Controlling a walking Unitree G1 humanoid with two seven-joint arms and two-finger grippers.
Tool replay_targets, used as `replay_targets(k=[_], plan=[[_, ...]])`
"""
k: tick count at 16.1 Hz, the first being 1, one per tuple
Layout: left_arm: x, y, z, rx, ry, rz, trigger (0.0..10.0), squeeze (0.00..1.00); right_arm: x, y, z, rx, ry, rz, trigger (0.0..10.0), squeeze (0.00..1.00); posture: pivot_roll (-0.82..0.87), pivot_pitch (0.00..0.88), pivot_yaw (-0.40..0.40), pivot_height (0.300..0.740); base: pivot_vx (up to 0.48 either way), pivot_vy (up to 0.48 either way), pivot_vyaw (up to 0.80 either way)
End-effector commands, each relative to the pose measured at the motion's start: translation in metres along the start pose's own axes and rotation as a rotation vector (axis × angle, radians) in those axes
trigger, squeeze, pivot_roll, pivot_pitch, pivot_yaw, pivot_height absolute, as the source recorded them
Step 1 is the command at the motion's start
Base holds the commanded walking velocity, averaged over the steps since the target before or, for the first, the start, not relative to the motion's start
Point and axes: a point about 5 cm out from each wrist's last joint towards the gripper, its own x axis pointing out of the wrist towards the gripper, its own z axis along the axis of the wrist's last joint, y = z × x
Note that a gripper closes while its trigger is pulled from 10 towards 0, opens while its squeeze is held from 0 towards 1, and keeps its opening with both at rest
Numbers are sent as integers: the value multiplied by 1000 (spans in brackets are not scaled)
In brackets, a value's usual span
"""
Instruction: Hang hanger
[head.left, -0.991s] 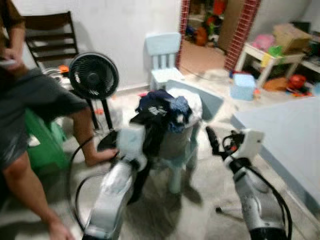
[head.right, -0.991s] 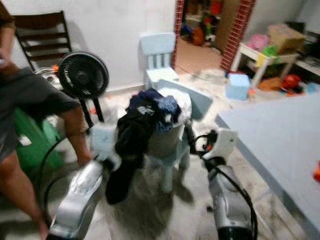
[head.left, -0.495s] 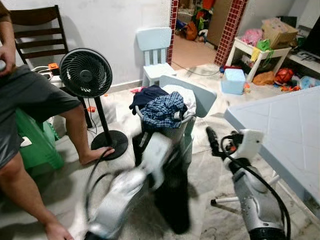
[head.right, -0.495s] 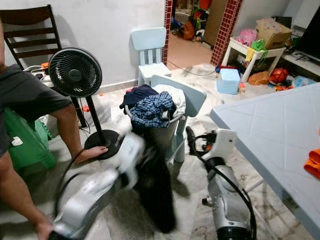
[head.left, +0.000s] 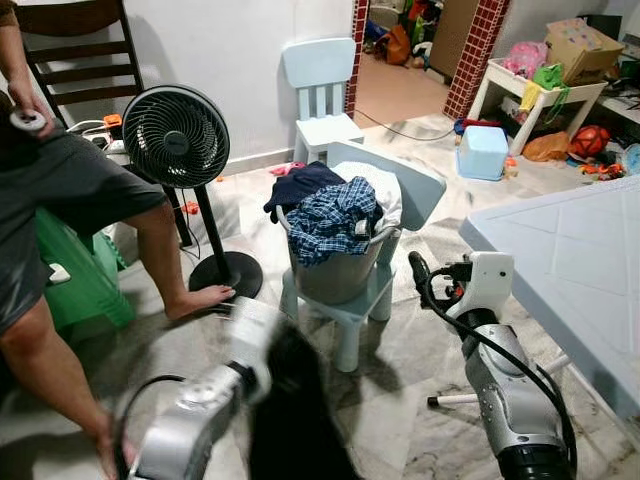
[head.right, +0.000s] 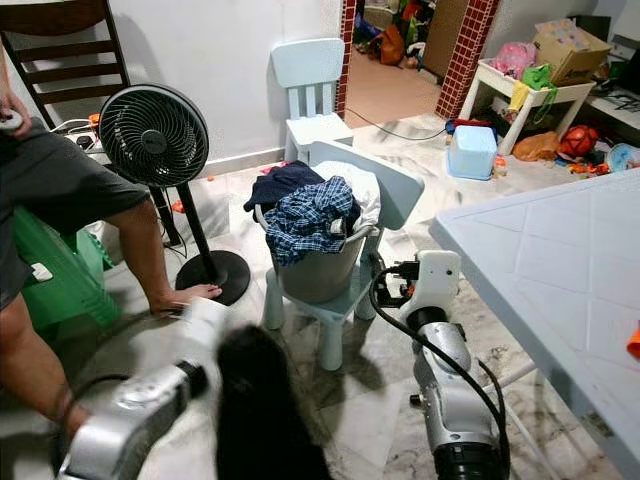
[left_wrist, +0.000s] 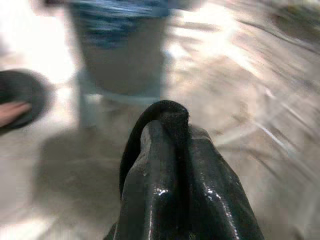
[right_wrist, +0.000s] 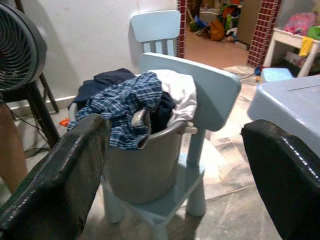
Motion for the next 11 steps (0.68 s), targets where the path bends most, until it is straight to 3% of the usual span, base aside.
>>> replay_targets(k=[1, 2, 5, 11], plan=[[-2, 15, 6, -103, -61, 161, 10000, 0, -1, -1, 1, 23, 2, 2, 10000, 0, -36, 0, -54, 740, 0, 0, 0], [-4, 17, 8, -81, -84, 197, 10000, 0, -2, -2, 1, 37, 3, -4, 10000, 0, -36, 0, -54, 740, 0, 0, 0], [-6, 10, 12, -85, -144, 169, 10000, 0, 0, -4, 3, 71, -3, -10, 10000, 0, -37, 0, -54, 740, 0, 0, 0], [-5, 12, 13, -162, -164, 182, 10000, 0, 0, -3, 2, 94, 10, -5, 10000, 0, -36, 0, -52, 740, 0, 0, 0]])
